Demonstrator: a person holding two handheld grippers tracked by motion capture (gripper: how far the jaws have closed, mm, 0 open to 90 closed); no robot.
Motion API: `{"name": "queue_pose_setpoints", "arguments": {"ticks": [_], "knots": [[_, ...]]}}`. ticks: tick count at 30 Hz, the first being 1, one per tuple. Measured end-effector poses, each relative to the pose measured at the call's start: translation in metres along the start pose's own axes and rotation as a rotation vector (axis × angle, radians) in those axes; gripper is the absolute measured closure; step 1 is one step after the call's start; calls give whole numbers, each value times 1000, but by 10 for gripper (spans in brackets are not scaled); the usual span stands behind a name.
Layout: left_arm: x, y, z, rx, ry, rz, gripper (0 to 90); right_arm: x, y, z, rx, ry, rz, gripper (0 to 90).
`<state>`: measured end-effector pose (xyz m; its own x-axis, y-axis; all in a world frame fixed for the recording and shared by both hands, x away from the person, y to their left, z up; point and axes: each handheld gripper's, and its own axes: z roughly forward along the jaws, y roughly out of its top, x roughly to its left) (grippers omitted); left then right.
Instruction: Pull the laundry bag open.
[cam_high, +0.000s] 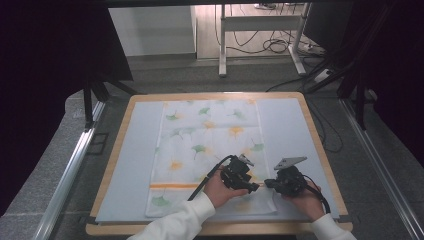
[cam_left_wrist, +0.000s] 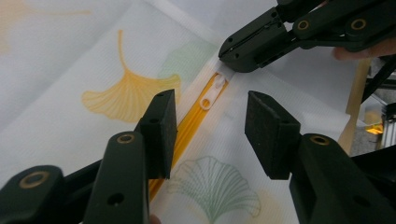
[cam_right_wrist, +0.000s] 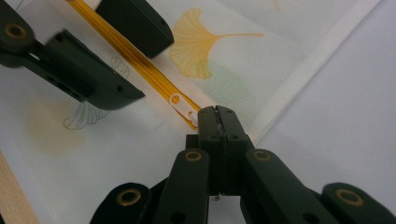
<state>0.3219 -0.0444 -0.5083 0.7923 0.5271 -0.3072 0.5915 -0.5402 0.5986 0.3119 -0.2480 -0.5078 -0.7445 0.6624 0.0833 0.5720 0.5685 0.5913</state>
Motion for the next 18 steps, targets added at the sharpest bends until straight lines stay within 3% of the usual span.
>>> {"name": "queue_pose_setpoints", "arguments": {"ticks": [9,18], "knots": [[-2,3,13,29,-7,-14,575,-3,-1,-1,-7,17,13,893],[-4,6,18,26,8,-14,626,-5,-2,0,-9,27,27,893]]}}
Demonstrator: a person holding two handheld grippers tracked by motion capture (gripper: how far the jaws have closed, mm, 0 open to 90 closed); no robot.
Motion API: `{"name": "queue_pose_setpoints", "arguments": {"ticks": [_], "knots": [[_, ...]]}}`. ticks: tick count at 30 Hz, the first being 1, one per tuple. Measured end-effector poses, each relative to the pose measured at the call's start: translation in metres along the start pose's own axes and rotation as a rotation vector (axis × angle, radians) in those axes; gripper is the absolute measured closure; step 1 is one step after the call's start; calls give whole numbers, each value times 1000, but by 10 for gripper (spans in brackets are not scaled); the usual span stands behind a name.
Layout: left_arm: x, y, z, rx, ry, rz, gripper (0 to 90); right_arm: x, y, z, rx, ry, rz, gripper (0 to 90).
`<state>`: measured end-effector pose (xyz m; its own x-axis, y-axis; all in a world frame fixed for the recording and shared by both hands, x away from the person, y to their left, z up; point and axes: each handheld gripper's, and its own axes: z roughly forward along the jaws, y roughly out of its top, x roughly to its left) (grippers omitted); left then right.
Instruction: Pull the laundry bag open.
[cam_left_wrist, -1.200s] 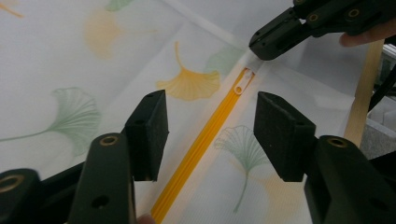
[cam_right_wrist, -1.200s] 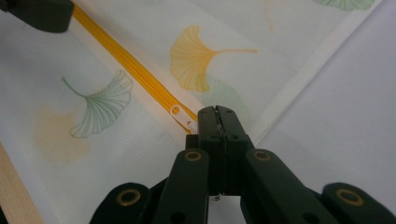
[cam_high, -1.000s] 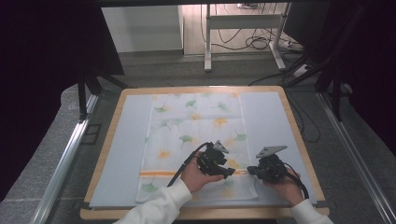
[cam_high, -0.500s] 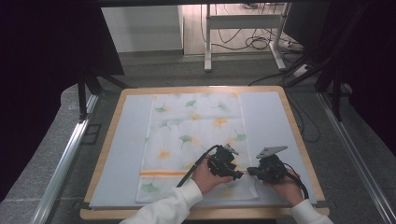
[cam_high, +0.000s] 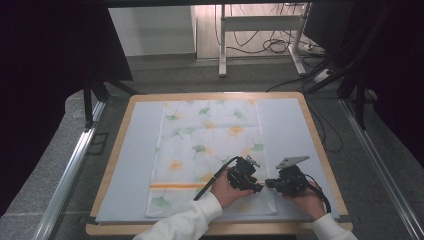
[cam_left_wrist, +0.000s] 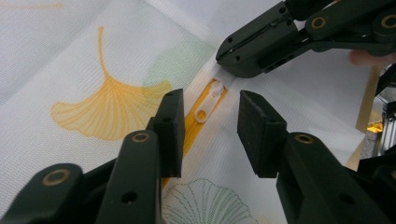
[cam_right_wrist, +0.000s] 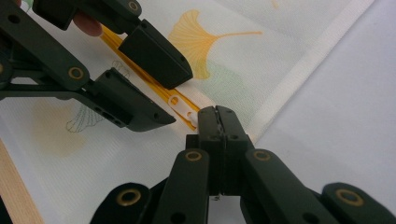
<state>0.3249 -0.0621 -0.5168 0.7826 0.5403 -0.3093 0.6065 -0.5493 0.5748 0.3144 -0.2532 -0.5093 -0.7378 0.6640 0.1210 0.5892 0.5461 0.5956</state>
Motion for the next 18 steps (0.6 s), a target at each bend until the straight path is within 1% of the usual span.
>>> {"name": "queue_pose_setpoints", "arguments": {"ticks": [2,5,7,10,12,16,18], "knots": [[1,0,1,-7,-3,-5,655,0,0,0,0,4,5,893],[2,1,2,-14,-15,-16,665,-1,-1,1,0,11,9,893],[1,1,3,-15,-12,-12,686,-2,-1,1,0,11,10,893],[0,1,4,-16,4,-3,714,-2,-1,1,-2,13,11,893],[1,1,4,-20,3,-4,757,-2,-1,1,-1,13,12,893],[-1,1,4,-21,13,10,756,-2,-1,1,0,17,14,893],[-1,1,4,-20,11,11,753,-3,-1,1,-1,19,15,893]]}}
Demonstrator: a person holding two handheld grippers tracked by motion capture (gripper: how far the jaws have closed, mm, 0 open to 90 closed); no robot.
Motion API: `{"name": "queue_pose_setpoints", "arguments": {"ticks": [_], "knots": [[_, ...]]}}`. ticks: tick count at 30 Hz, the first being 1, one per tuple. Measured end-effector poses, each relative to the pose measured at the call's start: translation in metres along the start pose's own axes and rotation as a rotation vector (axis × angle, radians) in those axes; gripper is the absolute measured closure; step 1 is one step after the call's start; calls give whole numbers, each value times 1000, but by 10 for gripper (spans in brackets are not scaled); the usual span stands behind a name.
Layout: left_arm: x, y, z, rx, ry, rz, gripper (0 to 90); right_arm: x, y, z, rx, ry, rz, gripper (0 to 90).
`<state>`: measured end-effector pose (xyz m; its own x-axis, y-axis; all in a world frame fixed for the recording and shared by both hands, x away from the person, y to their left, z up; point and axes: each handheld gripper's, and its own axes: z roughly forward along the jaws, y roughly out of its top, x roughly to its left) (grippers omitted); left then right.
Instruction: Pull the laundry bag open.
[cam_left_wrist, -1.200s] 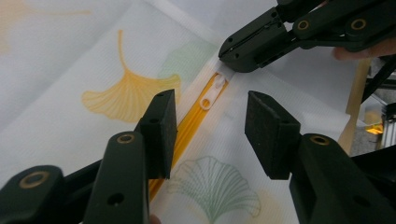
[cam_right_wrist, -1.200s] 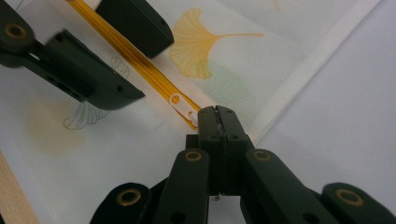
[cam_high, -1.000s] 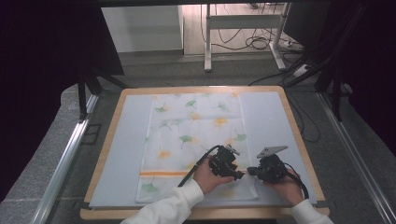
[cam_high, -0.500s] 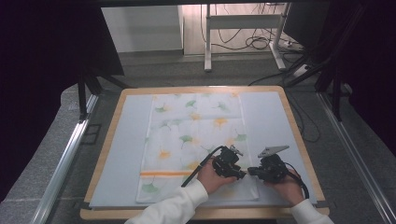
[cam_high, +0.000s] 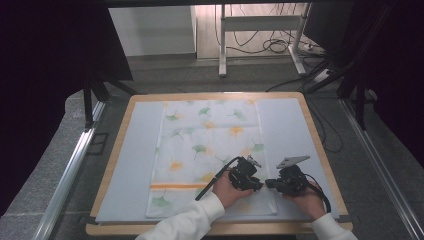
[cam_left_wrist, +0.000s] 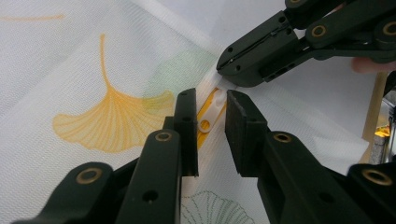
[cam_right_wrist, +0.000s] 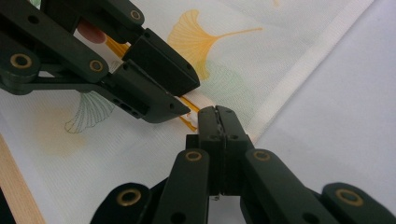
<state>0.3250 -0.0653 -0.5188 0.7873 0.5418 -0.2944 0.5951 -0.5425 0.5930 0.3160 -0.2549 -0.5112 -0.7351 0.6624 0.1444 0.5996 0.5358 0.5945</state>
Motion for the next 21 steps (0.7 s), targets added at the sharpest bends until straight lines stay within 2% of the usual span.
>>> {"name": "queue_pose_setpoints", "arguments": {"ticks": [6,15,19,21], "knots": [[-1,0,1,-7,10,-3,759,0,0,0,0,0,-1,894],[-6,1,3,-10,50,50,811,0,0,1,2,-3,0,894],[-6,1,1,-25,51,56,838,0,0,1,2,-3,1,894],[-6,1,1,-24,22,54,886,0,0,0,1,-4,3,894]]}}
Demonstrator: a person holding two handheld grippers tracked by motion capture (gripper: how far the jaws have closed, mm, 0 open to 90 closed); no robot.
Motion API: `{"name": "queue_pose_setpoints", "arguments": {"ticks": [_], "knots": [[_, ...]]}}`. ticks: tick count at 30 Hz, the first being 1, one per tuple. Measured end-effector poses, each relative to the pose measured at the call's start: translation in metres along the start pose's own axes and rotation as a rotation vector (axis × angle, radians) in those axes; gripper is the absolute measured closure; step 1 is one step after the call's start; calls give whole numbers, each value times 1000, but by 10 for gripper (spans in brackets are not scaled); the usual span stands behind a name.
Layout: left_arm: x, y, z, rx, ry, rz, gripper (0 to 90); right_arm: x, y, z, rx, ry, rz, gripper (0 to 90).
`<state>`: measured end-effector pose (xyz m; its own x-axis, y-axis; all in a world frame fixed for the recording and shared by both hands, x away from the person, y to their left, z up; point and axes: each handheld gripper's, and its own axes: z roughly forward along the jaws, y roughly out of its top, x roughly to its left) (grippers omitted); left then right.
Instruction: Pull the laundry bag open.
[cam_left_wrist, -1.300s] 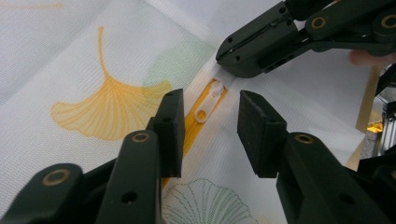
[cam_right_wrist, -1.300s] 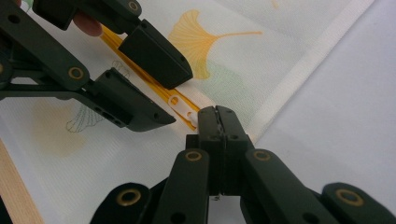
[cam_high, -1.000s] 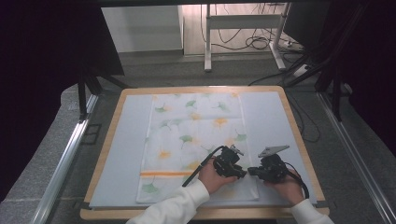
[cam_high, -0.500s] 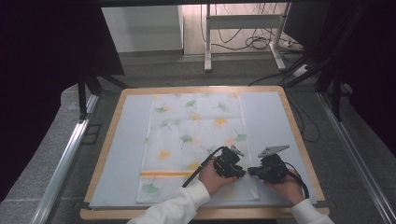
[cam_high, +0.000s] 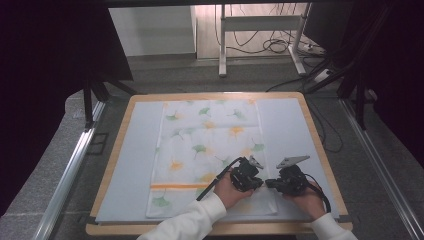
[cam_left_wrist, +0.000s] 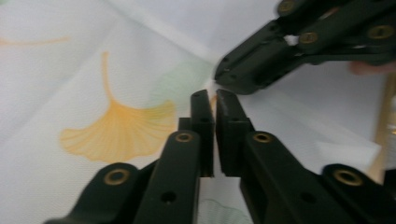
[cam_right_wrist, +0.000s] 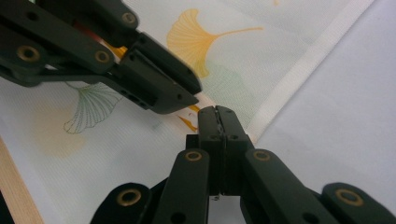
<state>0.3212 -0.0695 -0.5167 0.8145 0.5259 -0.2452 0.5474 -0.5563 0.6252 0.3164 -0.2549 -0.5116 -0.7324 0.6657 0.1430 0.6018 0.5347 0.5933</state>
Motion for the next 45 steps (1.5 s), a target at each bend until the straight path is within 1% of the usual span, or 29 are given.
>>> {"name": "queue_pose_setpoints", "arguments": {"ticks": [1,3,5,8,10,11,12,14,15,17,20,21,23,28,31,35,38,41,45], "knots": [[0,0,1,8,-7,2,894,0,0,0,-1,1,1,894],[-1,-1,4,19,-9,5,898,0,0,0,0,2,1,894],[-2,0,4,14,-8,3,894,0,0,0,-1,1,2,894],[-1,0,5,9,-19,-10,880,0,0,0,-1,1,2,894],[-1,0,5,7,-33,-18,834,0,0,0,0,2,0,894],[-2,0,5,4,-33,-19,771,0,0,0,-1,2,0,894],[-3,0,6,5,-27,-12,738,0,0,0,-1,2,0,894],[-5,-1,6,2,-16,-4,738,0,0,0,-1,2,0,894],[-6,-1,6,1,-5,4,745,0,0,0,-1,2,-1,894],[-6,-2,6,1,13,13,804,0,0,0,0,4,-2,894],[-6,-3,6,-11,21,17,877,-1,0,0,0,4,-2,894],[-7,-4,6,-15,30,30,883,-1,0,0,1,5,-2,893],[-9,-4,6,-16,37,39,889,-1,0,0,1,6,-1,894],[-7,-4,5,-10,28,35,900,-1,0,0,-1,9,-1,894],[-5,-3,5,1,12,17,900,-1,0,0,1,11,-2,894],[-4,-2,5,4,5,8,900,-1,0,0,1,10,-1,895],[-3,-2,5,5,0,-3,900,0,1,0,8,1,-9,895],[0,-3,4,3,-20,-29,900,2,1,0,13,-11,-23,896],[1,-4,3,8,-27,-36,900,3,1,0,16,-16,-27,896]]}}
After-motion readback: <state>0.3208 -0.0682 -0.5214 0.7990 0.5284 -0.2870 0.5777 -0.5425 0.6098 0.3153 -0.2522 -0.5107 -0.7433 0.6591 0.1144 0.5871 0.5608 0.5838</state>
